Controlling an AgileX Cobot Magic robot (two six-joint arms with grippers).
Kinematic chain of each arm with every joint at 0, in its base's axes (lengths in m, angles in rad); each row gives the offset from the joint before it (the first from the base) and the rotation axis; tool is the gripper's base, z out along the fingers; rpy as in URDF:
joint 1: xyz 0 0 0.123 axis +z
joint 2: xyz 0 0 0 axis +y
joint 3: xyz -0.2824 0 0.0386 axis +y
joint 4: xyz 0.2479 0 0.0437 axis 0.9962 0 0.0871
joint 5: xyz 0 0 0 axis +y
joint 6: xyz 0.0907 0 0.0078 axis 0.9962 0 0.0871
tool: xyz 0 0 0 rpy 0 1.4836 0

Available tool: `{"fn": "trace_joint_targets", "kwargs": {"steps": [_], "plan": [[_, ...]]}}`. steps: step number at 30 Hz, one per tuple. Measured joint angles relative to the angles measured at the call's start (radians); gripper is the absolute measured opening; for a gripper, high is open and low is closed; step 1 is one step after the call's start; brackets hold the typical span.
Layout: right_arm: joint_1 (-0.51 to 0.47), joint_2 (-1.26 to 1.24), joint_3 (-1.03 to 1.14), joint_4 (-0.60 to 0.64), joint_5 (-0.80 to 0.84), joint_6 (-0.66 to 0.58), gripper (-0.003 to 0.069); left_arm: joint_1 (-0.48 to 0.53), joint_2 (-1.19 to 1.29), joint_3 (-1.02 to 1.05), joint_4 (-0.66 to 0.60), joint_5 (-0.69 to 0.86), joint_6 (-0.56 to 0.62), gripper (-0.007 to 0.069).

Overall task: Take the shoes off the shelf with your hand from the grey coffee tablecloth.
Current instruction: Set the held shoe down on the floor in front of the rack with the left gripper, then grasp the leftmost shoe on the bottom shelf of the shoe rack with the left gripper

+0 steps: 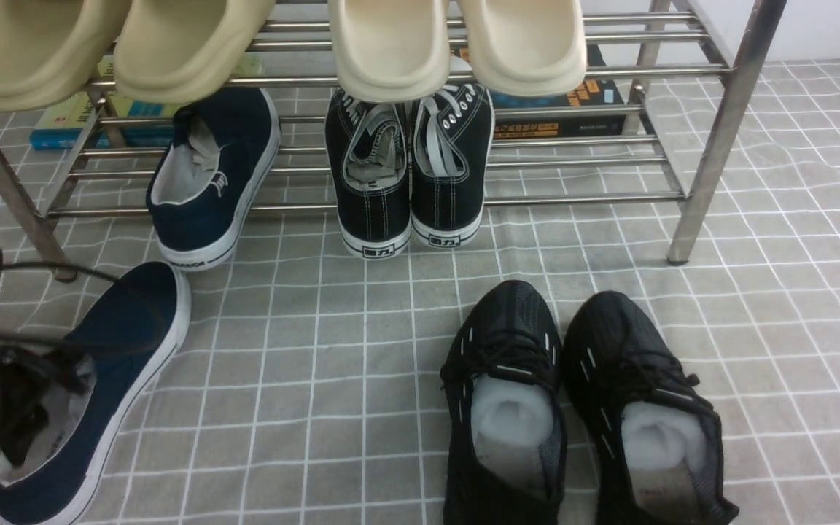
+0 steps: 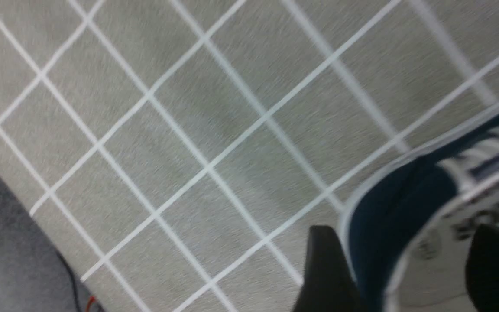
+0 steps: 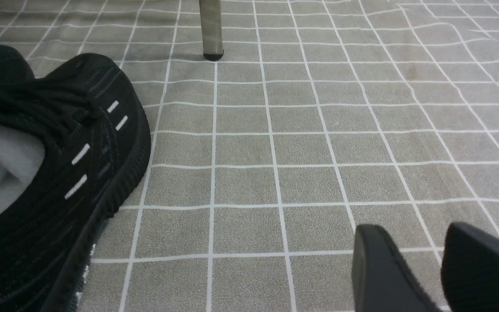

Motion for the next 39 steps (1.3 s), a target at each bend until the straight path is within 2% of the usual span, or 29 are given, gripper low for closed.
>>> {"fn": "trace_joint_targets", "kwargs": {"steps": [4,6,13,21,29,32,37,39], "plan": [[0.000,0.000,0.000,0.000,0.000,0.000,0.0239,0.000,0.000,-0.112,-0.042,-0.007,0.022,0.0521],[0.000,0.000,0.000,0.000,0.000,0.000,0.0239,0.000,0.000,-0.198,-0.106,-0.094,0.049,0.0538],[0.000,0.000,0.000,0.000,0.000,0.000,0.0239,0.000,0.026,-0.250,-0.297,-0.408,0.057,0.0539],[0.000,0.000,0.000,0.000,0.000,0.000,0.0239,0.000,0.152,-0.250,-0.480,-0.590,0.058,0.0539],[0.000,0.000,0.000,0.000,0.000,0.000,0.0239,-0.012,0.252,-0.250,-0.550,-0.701,0.059,0.0525],[0.000,0.000,0.000,0.000,0.000,0.000,0.0239,-0.015,0.269,-0.250,-0.551,-0.696,0.061,0.0476],[0.000,0.000,0.000,0.000,0.000,0.000,0.0239,-0.042,0.279,-0.247,-0.555,-0.675,0.100,0.0139],[0.000,0.000,0.000,0.000,0.000,0.000,0.0239,-0.054,0.269,-0.245,-0.560,-0.660,0.125,0.0062]]}}
